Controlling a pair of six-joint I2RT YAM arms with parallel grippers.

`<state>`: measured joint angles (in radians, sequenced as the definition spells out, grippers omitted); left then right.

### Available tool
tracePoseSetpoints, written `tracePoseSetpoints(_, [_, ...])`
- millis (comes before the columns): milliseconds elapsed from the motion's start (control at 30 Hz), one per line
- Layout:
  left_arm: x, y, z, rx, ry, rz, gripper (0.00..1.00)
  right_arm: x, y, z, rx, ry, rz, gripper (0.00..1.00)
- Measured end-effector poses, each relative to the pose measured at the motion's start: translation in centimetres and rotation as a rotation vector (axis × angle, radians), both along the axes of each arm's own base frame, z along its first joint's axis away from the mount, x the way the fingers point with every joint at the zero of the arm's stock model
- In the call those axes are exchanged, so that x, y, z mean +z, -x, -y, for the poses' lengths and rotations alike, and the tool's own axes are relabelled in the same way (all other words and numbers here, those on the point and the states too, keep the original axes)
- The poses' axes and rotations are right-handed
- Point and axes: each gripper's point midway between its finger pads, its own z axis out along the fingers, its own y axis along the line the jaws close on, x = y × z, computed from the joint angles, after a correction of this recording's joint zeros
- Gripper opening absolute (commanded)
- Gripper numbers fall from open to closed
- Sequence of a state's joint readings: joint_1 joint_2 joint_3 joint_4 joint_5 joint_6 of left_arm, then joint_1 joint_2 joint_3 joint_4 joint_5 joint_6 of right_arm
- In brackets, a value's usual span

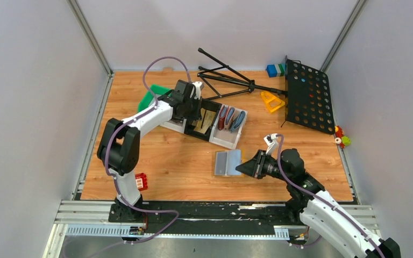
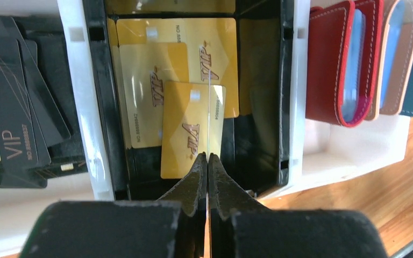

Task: Take the credit cards out of the card holder
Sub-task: Place the credit card in the storage box, then remove the credit card from the card holder.

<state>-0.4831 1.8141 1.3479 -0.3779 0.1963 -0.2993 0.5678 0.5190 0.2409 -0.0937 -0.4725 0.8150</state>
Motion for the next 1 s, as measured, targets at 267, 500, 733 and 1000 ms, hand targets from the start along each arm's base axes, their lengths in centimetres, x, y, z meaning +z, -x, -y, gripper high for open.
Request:
tracePoseSetpoints(267, [-0.4,-1.2,0.7,-0.034,-0.039,0.003,0.37,-0.6,-0.6,-0.4,0.000,0.007,-0.017,0.00])
tracePoseSetpoints(500, [0.4,0.8,0.2,-0.051,-0.084,0.009,0.56,-0.7,-0.6,-0.4,-0.001,0.008,-0.021,0.00])
tracePoseSetpoints(733, [6.1,6.0,-1.6,-0.059,-0.028,0.115,0.61,0.0,-0.7,-0.4,-0.004,-0.009,0.006,0.00])
tracePoseSetpoints(1000, [6.5,15.3,-1.9,-0.138,0.217,0.096,0.83,2.6,-0.4,-1.1,0.019,-0.126,0.056,0.00])
